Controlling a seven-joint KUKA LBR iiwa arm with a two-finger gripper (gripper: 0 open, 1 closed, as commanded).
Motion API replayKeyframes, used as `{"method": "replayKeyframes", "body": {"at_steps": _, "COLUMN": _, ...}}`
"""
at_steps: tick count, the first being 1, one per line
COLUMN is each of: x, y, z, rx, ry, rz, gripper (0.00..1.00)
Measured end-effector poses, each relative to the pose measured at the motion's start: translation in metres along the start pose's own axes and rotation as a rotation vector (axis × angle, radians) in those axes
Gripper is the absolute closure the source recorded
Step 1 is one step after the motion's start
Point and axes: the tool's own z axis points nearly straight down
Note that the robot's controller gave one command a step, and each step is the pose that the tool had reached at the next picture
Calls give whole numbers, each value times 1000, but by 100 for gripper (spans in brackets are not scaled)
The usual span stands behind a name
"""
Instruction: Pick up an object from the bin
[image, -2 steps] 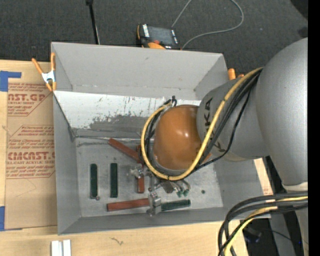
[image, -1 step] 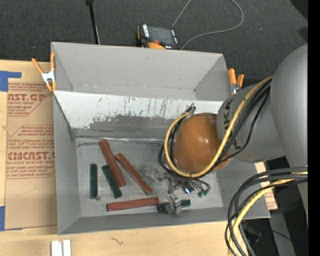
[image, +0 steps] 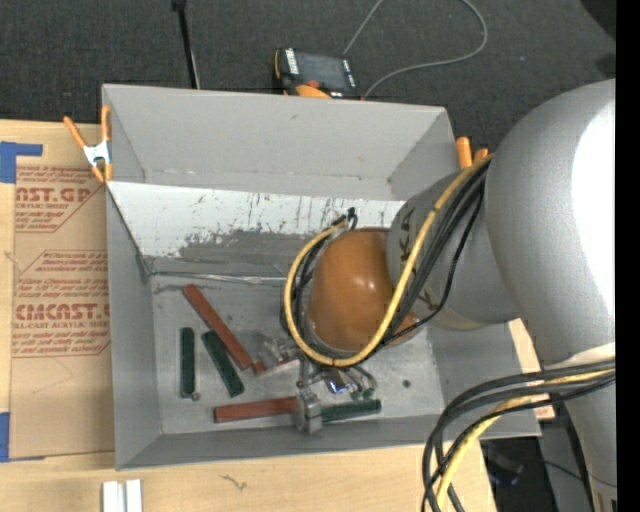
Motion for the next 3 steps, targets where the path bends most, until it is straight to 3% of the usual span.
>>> {"method": "replayKeyframes", "body": {"at_steps": 1, "x": 0, "y": 0, "z": -2, "rx": -1, "ry": 3, "rz": 2, "gripper": 100}}
{"method": "replayKeyframes", "body": {"at_steps": 2, "x": -39, "y": 1, "z": -182, "rx": 1, "ry": 1, "rz": -27, "gripper": 100}}
{"method": "replayKeyframes", "body": {"at_steps": 3, "x": -37, "y": 1, "z": -177, "rx": -1, "ry": 10, "rz": -27, "gripper": 0}}
